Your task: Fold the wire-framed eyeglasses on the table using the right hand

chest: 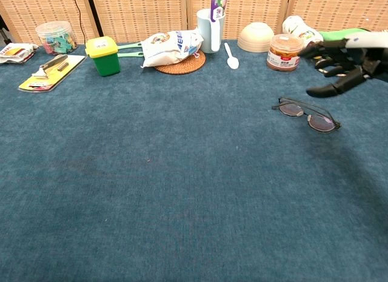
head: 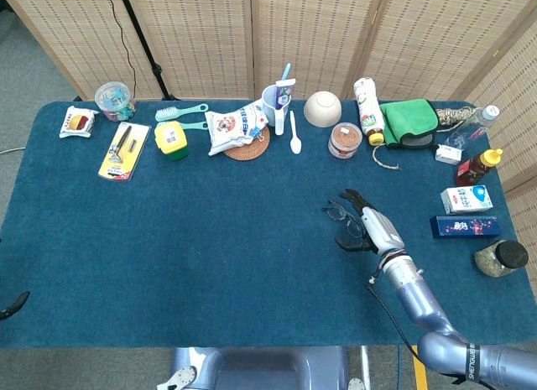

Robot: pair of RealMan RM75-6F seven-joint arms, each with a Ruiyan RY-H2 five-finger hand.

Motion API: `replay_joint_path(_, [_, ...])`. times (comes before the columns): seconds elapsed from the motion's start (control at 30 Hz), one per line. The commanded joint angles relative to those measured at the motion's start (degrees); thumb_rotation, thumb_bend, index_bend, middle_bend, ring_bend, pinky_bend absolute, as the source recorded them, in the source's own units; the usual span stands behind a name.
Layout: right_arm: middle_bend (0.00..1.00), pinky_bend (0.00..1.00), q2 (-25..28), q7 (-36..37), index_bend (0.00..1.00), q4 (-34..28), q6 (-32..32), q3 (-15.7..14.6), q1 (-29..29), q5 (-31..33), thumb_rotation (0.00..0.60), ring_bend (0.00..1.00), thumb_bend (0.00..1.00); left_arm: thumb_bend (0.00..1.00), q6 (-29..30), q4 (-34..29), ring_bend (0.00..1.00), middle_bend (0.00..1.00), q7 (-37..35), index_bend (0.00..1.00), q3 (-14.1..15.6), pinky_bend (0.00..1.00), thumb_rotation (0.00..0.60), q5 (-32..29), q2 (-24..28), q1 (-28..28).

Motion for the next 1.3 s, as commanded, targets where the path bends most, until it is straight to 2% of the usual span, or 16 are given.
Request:
replay_joint_path(0.03, [0.00, 0.04, -3.1, 7.1, 0.06, 2.5, -1.9, 3.1, -1.0, -4.3, 0.600, 0.00, 0.36, 0.19, 0.0, 0.1, 0.02, 0.04, 0.0, 0.13, 0.0, 0.00, 0.485, -0.1, 0.0, 0.0])
replay_joint_path(0.2, [0.00, 0.04, -5.7, 10.5, 0.05, 5.2, -3.6, 4.2, -0.3, -4.9, 0.600, 0.00, 0.36, 0.19, 0.0, 0.4, 0.02, 0.04, -0.4, 0.13, 0.0, 0.00, 0.485, -0.3, 0.2, 0.2])
replay_joint_path(0.47, [0.00, 0.04, -8.7, 11.9, 0.05, 8.9, -5.1, 4.5, 0.7, -3.8, 0.600, 0.00, 0.36, 0.19, 0.0, 0.6, 0.02, 0.04, -0.7, 0.13, 0.0, 0.00, 0.485, -0.5, 0.4, 0.3])
replay_joint_path(1.3, [0.00, 0.04, -16.9, 11.3, 0.05, 21.2, -4.5, 3.2, -0.2, -1.1, 0.600, 0.00, 0.37, 0.19, 0.1, -0.3, 0.02, 0.04, 0.3, 0.13, 0.0, 0.00, 0.486, -0.4, 1.1, 0.4])
